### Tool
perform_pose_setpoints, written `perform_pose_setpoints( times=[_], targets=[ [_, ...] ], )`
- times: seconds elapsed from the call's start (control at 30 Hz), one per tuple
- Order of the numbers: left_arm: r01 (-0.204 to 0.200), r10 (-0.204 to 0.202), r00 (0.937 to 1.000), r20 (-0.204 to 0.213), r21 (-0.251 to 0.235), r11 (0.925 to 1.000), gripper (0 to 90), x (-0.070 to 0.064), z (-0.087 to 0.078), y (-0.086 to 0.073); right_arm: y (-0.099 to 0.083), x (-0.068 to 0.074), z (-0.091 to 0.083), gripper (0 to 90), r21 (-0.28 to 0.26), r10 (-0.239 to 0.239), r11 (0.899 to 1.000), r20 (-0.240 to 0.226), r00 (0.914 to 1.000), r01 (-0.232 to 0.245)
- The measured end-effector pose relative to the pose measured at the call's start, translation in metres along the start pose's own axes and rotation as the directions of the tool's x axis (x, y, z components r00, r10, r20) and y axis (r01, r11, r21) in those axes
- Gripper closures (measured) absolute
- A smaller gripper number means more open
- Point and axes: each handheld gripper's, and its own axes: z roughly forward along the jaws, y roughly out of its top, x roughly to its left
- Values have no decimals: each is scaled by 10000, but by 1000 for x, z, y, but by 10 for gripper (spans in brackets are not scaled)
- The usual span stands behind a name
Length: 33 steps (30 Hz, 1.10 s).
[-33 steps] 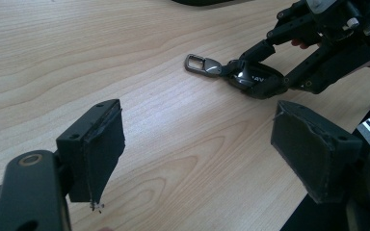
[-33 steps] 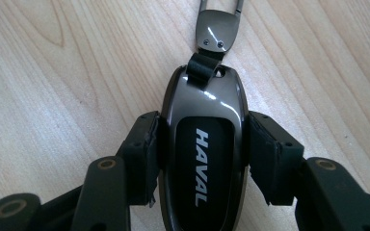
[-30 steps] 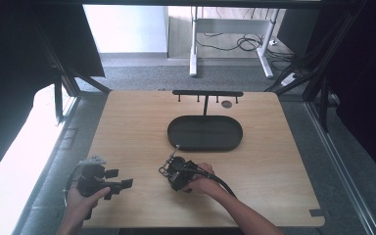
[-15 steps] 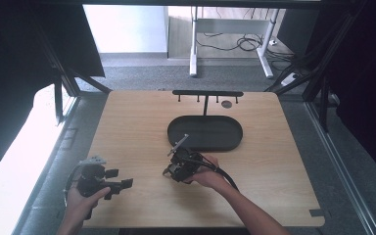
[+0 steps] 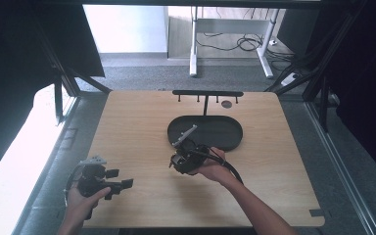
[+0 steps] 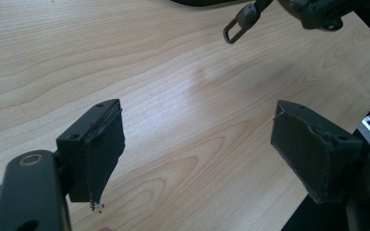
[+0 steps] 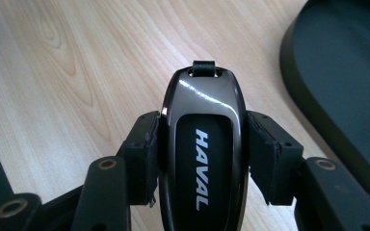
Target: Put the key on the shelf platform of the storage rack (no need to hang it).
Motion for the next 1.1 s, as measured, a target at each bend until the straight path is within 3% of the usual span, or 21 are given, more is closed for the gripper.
perform_pose_setpoints(
  times=[0.7,1.1],
  targets=[
    [-35,35,10000,18,34,10000,196,0,0,0,9,-20,-25,494,-521,189,9985,506,9985,-163],
    [11,-11,10000,23,32,10000,196,1,0,0,11,-40,-32,495,-618,632,9964,826,9946,-581]
  ],
)
